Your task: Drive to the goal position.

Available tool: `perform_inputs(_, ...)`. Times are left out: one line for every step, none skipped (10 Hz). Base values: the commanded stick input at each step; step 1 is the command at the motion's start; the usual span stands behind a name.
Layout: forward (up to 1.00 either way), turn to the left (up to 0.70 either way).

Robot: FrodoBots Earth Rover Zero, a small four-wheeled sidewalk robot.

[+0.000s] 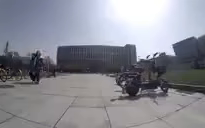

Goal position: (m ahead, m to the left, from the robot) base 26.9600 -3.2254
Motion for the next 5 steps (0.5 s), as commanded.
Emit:
perform_inputs(0.70, 0.00)
perform_inputs(0.70, 0.00)
perform_inputs(0.70, 0.00)
perform_inputs(0.70, 0.00)
perform_inputs(0.70, 0.00)
